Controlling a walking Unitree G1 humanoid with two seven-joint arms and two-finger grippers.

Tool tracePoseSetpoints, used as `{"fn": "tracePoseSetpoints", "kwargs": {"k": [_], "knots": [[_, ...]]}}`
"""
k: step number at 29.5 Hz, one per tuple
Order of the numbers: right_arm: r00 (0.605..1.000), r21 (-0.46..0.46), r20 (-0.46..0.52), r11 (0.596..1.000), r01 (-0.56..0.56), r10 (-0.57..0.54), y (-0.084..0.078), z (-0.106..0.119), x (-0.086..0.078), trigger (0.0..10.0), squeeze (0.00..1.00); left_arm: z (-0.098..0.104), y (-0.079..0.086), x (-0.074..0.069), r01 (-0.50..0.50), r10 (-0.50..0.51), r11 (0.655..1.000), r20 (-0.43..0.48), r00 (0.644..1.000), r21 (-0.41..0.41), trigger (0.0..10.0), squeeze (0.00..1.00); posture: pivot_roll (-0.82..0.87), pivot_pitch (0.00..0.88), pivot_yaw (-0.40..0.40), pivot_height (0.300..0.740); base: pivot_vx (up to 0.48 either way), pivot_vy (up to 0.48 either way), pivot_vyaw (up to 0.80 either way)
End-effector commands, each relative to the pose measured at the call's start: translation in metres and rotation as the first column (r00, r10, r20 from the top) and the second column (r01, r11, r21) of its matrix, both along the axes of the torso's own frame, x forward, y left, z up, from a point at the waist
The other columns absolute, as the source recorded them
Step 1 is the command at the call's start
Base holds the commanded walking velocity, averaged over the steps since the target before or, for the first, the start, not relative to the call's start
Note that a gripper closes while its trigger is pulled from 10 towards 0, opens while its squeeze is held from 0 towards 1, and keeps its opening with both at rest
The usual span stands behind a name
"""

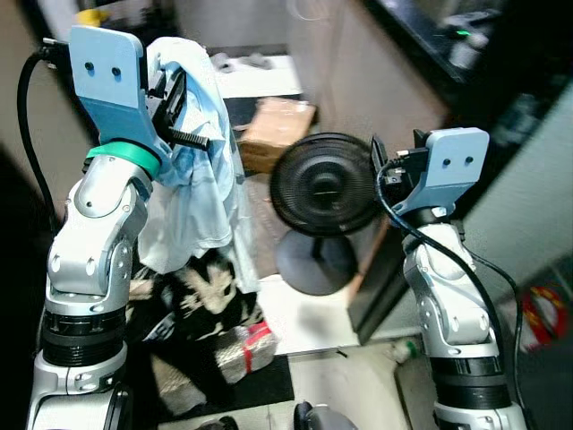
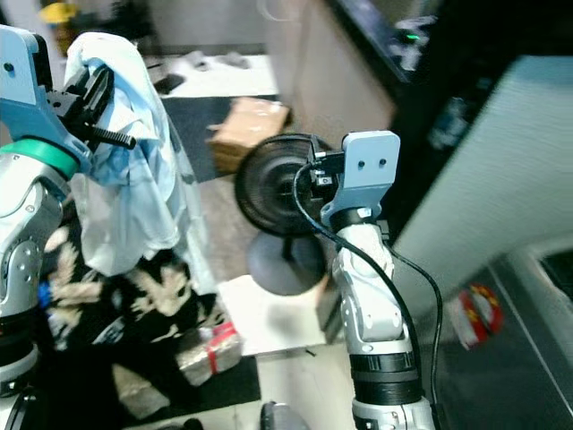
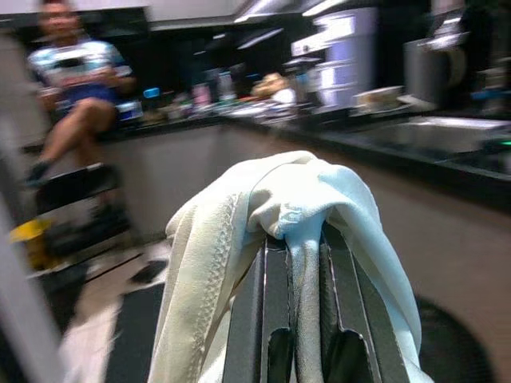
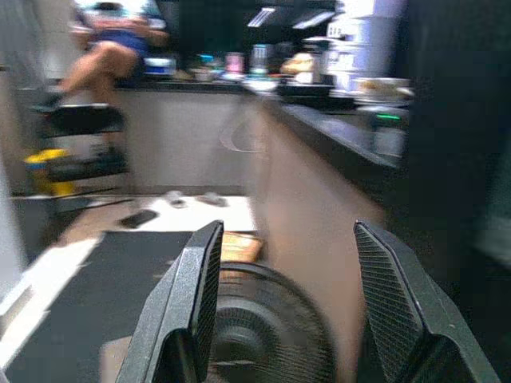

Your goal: Clothes washing

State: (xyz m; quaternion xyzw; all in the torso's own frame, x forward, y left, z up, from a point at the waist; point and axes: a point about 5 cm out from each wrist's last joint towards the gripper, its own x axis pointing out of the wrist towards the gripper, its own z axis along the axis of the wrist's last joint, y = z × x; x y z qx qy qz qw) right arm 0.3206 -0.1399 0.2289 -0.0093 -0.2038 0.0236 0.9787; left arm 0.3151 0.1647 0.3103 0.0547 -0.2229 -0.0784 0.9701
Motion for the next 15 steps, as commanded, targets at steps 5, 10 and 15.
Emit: {"fn": "tracePoseSetpoints", "kwargs": {"k": [5,10,15], "knots": [[1.000,0.014,-0.003,1.000,0.021,-0.021,-0.0038,0.0020,0.0005,10.0,0.00,0.0015,-0.0024,-0.0016,0.003,-0.003,1.000,0.007,1.000,0.011,10.0,0.00,-0.05,0.000,0.047,0.740,0.000,0.000,-0.80],[1.000,0.020,-0.013,0.999,0.027,-0.027,-0.0036,0.0005,0.0007,10.0,0.00,0.0008,-0.0029,-0.0008,0.004,-0.004,1.000,-0.001,1.000,0.015,10.0,0.00,-0.04,0.000,0.051,0.740,0.000,0.000,-0.80],[0.999,0.026,-0.019,0.999,0.028,-0.028,-0.0030,-0.0004,0.0004,10.0,0.00,0.0007,-0.0028,-0.0002,0.004,-0.004,1.000,-0.005,1.000,0.018,10.0,0.00,-0.04,0.000,0.056,0.740,0.000,0.000,-0.80]]}}
